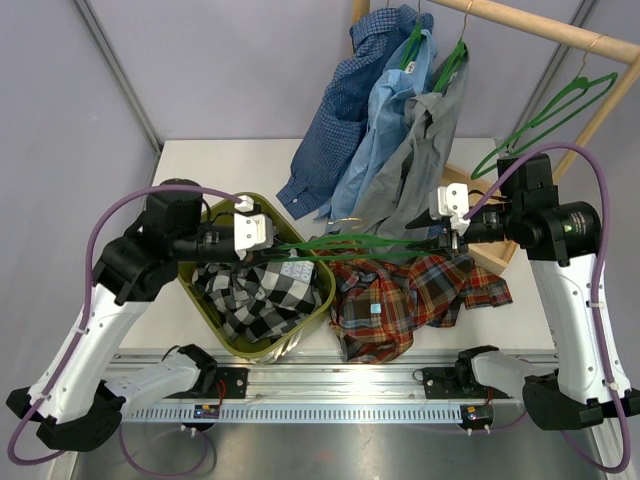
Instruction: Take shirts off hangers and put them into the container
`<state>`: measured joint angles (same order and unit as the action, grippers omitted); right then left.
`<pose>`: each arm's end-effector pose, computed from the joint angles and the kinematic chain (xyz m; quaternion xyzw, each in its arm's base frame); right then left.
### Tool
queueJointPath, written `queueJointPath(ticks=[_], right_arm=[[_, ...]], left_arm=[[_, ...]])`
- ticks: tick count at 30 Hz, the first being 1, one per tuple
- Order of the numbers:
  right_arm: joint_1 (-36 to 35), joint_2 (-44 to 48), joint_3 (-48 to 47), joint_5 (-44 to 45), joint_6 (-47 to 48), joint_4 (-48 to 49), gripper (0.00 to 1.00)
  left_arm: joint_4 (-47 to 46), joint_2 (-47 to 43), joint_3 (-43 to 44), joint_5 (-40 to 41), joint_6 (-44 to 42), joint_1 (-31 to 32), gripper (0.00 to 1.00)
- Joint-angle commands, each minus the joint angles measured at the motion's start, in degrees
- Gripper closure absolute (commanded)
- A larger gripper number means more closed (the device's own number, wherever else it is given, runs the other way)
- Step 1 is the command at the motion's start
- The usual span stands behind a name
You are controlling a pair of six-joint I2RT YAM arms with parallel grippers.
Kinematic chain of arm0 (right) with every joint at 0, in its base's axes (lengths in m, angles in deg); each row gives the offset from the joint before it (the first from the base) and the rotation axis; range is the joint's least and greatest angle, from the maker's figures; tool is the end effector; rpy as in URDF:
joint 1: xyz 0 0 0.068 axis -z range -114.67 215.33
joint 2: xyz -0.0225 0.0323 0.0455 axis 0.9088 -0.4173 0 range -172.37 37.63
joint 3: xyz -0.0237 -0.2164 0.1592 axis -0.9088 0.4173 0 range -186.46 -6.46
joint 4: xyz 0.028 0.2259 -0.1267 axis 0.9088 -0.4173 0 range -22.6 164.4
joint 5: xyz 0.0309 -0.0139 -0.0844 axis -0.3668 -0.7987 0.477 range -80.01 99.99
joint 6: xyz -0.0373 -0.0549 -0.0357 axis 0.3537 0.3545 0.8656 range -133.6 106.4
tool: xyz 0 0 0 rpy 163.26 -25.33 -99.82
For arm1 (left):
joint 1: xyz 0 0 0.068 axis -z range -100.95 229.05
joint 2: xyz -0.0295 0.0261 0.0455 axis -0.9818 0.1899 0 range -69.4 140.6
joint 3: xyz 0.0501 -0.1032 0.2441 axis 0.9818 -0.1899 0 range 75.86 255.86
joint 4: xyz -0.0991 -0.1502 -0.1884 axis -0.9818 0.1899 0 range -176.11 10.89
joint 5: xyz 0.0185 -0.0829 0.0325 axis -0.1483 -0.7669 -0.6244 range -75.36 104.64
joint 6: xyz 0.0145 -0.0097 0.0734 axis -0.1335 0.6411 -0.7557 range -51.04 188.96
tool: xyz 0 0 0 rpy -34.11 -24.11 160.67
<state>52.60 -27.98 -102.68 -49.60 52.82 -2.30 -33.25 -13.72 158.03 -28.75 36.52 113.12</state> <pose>0.1492 0.0900 0.4503 -0.6560 0.5020 0.2647 0.4976 0.1182 -0.1327 0.4380 0.5959 0.5533 -0.3211 0.4854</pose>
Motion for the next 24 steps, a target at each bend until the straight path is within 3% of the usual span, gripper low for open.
queueJointPath(ticks=[1, 5, 15, 17, 20, 24], right_arm=[[-0.01, 0.65, 0.07, -0.88, 3.81, -16.98, 0.55], [-0.71, 1.00, 0.60, -0.26, 3.20, -17.07, 0.64], [-4.49, 1.62, 3.24, 2.37, 2.58, -17.07, 0.64], [-5.19, 1.62, 3.15, 2.64, 2.49, -17.07, 0.69], [-5.46, 1.71, 2.10, 2.47, 2.41, -17.07, 0.98], [-5.46, 3.11, 0.52, 1.24, -0.30, -16.81, 1.00]], left_arm=[[-3.99, 0.31, 2.38, -2.92, -1.91, -0.14, 1.00], [-4.17, 0.83, 2.55, -2.66, -2.36, -0.14, 1.00], [-4.08, 2.15, 3.78, -2.48, -4.20, -0.14, 1.00], [-3.73, 2.50, 4.14, -2.22, -4.55, -0.14, 1.00], [-3.47, 2.50, 4.05, -1.69, -4.73, -0.14, 1.00], [-6.00, 1.19, 1.43, 3.64, -3.68, -0.14, 1.00]])
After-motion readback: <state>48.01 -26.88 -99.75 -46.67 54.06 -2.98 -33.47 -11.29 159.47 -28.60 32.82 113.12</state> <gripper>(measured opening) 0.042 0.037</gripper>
